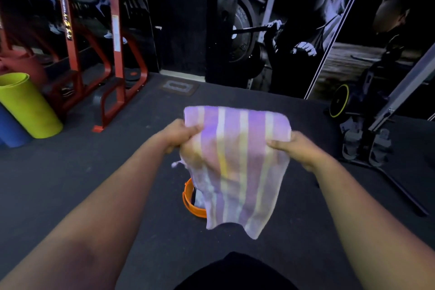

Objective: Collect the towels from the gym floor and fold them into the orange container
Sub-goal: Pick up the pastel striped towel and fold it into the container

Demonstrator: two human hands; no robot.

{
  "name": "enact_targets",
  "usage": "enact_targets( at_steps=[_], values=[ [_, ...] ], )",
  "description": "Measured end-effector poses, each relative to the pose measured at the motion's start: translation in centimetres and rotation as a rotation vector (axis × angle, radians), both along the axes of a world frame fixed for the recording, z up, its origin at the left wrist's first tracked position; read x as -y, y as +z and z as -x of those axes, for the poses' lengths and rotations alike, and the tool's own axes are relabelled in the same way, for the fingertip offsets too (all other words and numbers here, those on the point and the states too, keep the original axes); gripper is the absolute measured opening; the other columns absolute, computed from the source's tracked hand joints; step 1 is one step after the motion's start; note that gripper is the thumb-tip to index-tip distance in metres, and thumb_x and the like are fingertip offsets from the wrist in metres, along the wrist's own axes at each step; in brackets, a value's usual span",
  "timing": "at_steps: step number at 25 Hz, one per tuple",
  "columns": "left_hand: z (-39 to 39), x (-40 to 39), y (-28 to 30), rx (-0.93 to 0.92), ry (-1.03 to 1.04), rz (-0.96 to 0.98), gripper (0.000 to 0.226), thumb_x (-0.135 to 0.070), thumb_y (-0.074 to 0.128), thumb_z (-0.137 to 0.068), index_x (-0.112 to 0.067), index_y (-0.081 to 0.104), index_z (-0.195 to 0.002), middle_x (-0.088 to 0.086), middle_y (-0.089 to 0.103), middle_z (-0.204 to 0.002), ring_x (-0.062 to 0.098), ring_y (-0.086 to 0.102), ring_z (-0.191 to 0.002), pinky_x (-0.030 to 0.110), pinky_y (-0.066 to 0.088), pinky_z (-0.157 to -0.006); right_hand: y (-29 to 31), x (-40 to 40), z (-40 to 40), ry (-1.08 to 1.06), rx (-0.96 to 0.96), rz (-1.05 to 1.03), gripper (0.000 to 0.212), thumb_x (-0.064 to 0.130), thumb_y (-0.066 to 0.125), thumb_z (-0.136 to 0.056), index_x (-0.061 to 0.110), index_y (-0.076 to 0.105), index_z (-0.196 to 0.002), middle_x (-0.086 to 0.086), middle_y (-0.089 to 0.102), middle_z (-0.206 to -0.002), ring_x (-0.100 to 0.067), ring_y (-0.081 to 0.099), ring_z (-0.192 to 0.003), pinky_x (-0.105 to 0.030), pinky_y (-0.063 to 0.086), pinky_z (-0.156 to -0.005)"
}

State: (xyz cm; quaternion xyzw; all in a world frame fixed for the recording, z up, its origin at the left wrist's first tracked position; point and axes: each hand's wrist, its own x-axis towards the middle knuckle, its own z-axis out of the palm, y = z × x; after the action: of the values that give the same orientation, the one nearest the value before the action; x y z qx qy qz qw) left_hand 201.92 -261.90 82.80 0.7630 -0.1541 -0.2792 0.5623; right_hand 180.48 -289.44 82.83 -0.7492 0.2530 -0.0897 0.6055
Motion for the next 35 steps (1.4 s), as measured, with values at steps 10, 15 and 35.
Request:
enact_targets(
  at_steps=[10,15,35],
  values=[
    [-1.2,0.0,-0.3,0.012,0.151,0.025,0.031,-0.036,0.071,-0.096,-0.005,0.068,-0.093,0.016,0.064,-0.069,0.020,0.054,-0.043,0.027,0.044,-0.038,-1.2,0.9,-0.5,-0.079,0.059,-0.026,0.020,0.012,0.076,-0.087,0.007,0.074,-0.106,-0.010,0.078,-0.100,-0.031,0.073,-0.101,-0.032,0.059,-0.076],
    [-2.8,-0.2,-0.1,0.150,0.137,-0.090,0.032,-0.029,0.062,-0.102,-0.009,0.054,-0.077,0.010,0.045,-0.054,0.019,0.038,-0.033,0.021,0.027,-0.036,-0.8,1.5,-1.1,-0.315,0.142,-0.040,0.020,0.015,0.081,-0.084,0.002,0.074,-0.099,-0.012,0.077,-0.090,-0.020,0.073,-0.081,-0.024,0.056,-0.062],
    [-5.0,0.3,-1.0,0.513,0.097,-0.481,0.033,-0.023,0.080,-0.084,-0.018,0.067,-0.114,0.004,0.068,-0.111,0.024,0.065,-0.081,0.028,0.046,-0.059,-3.0,2.3,0.1,-0.382,0.114,-0.122,0.041,-0.009,0.065,-0.087,0.010,0.066,-0.123,-0.012,0.073,-0.102,-0.021,0.068,-0.085,-0.039,0.055,-0.073]
  ],
)
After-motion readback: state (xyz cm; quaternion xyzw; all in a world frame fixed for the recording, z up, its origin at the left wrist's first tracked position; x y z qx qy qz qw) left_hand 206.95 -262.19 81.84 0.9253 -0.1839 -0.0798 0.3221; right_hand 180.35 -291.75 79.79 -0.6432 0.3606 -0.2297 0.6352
